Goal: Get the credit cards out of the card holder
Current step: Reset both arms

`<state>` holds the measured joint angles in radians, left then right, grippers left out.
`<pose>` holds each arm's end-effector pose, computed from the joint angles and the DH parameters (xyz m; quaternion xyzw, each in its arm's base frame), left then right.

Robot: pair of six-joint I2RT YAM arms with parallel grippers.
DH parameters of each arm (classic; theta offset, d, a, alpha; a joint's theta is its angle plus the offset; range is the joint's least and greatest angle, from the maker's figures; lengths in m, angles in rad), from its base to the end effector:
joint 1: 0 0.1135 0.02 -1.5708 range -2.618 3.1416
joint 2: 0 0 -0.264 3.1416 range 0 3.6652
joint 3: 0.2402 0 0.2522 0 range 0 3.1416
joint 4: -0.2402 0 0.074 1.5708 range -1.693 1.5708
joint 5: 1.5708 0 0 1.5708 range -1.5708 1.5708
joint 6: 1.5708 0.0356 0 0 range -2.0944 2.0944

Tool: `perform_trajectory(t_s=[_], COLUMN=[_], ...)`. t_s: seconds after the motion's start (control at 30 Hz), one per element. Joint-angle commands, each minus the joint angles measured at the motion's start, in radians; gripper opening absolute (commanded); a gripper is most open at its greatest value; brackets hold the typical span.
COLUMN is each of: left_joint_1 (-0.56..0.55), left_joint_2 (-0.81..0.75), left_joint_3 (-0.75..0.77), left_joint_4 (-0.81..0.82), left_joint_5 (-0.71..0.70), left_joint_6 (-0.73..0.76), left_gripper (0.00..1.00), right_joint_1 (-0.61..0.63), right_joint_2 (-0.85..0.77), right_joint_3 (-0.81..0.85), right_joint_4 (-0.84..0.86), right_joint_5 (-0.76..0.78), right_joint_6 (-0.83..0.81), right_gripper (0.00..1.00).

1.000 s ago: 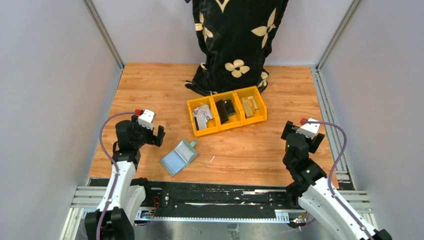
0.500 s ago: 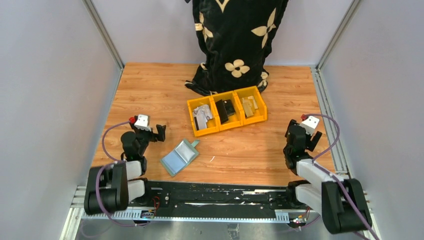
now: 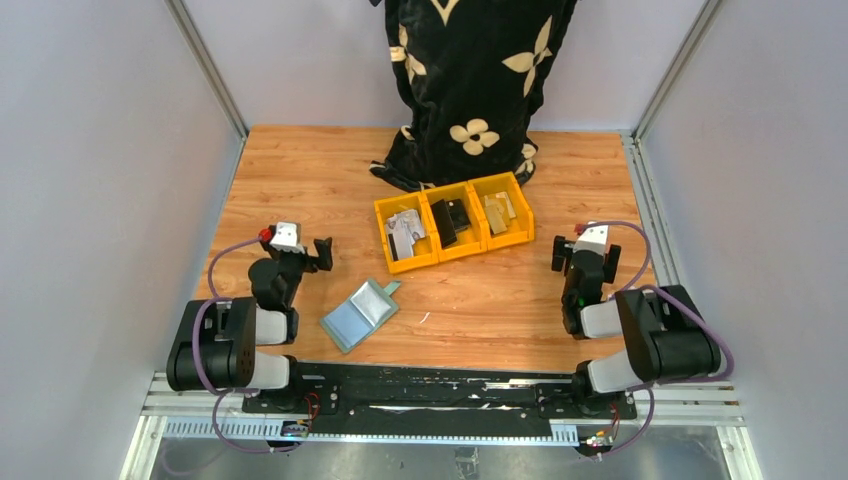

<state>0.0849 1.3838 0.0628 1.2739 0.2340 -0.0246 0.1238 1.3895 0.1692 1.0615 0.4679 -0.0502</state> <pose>0.1981 0.0086 0.1453 0.0411 0.7219 -0.0638 0.6878 0.2176 0.0109 0.1470 0.0855 0.7505 -0.1531 0.6372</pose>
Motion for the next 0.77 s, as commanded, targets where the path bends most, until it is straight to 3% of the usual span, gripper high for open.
perform_trajectory(t_s=[0.0, 0.07, 0.2, 0.73], left_joint_1=[-0.029, -0.046, -0.048, -0.069], left_joint_2=[0.012, -0.013, 0.001, -0.008], left_joint_3=[0.109, 0.128, 0.110, 0.126], left_joint_4=[-0.110, -0.194, -0.128, -0.179], left_joint_5=[-0.081, -0.089, -0.105, -0.133], left_joint_6=[0.033, 0.065, 0.052, 0.068], left_gripper=[1.00, 1.00, 1.00, 1.00], right_joint_1=[0.007, -0.045, -0.061, -0.061], right_joint_2=[0.039, 0.002, -0.003, -0.003], right_joint_3=[0.040, 0.068, 0.051, 0.051], right_joint_4=[0.028, -0.091, -0.057, -0.057], right_joint_5=[-0.035, -0.112, -0.129, -0.129], right_joint_6=[-0.052, 0.004, 0.001, 0.001], right_gripper=[0.94, 0.94, 0.94, 0.95])
